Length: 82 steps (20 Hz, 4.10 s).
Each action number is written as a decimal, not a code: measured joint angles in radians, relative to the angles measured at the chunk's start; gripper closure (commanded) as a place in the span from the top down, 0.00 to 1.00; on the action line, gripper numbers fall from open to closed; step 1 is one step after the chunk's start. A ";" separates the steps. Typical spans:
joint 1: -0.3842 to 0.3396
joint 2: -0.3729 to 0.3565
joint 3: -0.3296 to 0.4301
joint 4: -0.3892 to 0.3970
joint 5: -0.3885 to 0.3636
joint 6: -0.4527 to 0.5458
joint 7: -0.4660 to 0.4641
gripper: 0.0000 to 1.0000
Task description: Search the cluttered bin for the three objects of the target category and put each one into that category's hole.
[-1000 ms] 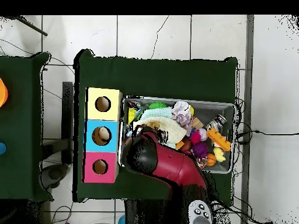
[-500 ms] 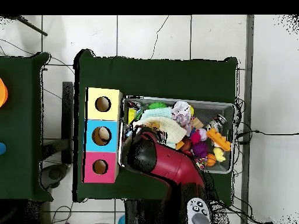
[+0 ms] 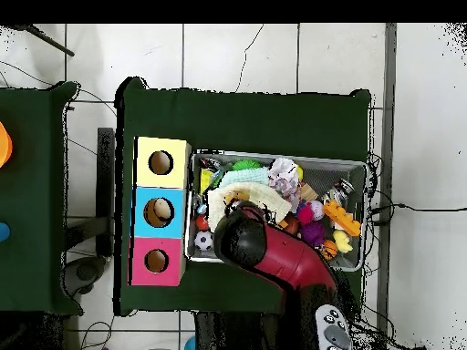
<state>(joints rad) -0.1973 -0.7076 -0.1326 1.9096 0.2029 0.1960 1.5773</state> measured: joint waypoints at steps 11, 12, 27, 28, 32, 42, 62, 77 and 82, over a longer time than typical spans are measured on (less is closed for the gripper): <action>0.004 0.028 0.001 0.000 0.000 -0.022 0.000 1.00; 0.006 0.030 0.001 0.000 0.000 -0.022 0.000 1.00; 0.067 0.016 0.001 0.000 0.003 -0.022 0.000 1.00; 0.069 0.013 0.001 0.000 0.003 -0.022 0.000 1.00; 0.073 -0.011 0.000 0.000 0.004 -0.020 0.000 1.00; 0.073 -0.053 -0.005 0.000 0.005 0.002 0.000 1.00; 0.072 -0.022 -0.005 0.000 0.007 0.002 0.000 1.00; 0.065 0.035 -0.005 0.000 0.007 0.002 0.000 1.00; 0.058 0.045 -0.005 0.000 0.007 0.002 0.000 1.00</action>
<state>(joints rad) -0.1393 -0.6625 -0.1374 1.9094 0.2103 0.1976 1.5773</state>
